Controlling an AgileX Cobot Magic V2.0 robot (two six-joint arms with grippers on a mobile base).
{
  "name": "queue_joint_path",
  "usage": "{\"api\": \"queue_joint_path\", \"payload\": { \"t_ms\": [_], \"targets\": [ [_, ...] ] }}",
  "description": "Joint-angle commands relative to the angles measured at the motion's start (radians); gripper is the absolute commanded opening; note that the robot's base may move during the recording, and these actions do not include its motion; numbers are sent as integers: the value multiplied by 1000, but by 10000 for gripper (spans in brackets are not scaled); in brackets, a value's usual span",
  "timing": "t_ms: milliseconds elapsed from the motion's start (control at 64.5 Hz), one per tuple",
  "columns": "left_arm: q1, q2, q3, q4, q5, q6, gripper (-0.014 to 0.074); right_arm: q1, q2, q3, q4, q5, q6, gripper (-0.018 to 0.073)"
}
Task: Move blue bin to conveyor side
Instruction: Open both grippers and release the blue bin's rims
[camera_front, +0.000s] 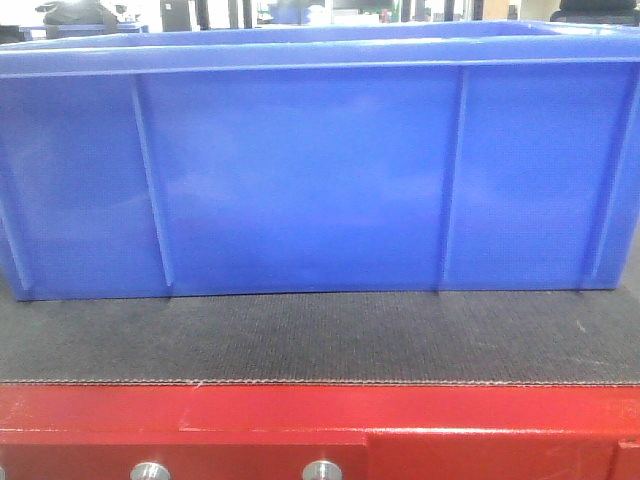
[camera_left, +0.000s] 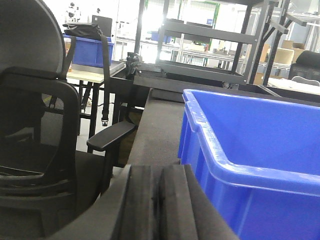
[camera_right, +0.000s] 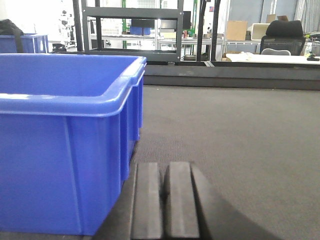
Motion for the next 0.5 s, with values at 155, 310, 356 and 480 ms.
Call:
{"api": "queue_joint_path", "payload": {
  "t_ms": [155, 310, 356, 480],
  "targets": [
    [4, -6, -2, -2, -24, -3, 13, -4, -7, 2, 5, -76, -8, -88],
    [4, -6, -2, -2, -24, -3, 13, -4, -7, 2, 5, -76, -8, -88],
    [4, -6, -2, -2, -24, -3, 13, -4, -7, 2, 5, -76, -8, -88],
    [4, -6, -2, -2, -24, -3, 13, -4, -7, 2, 5, -76, -8, -88]
  ]
}}
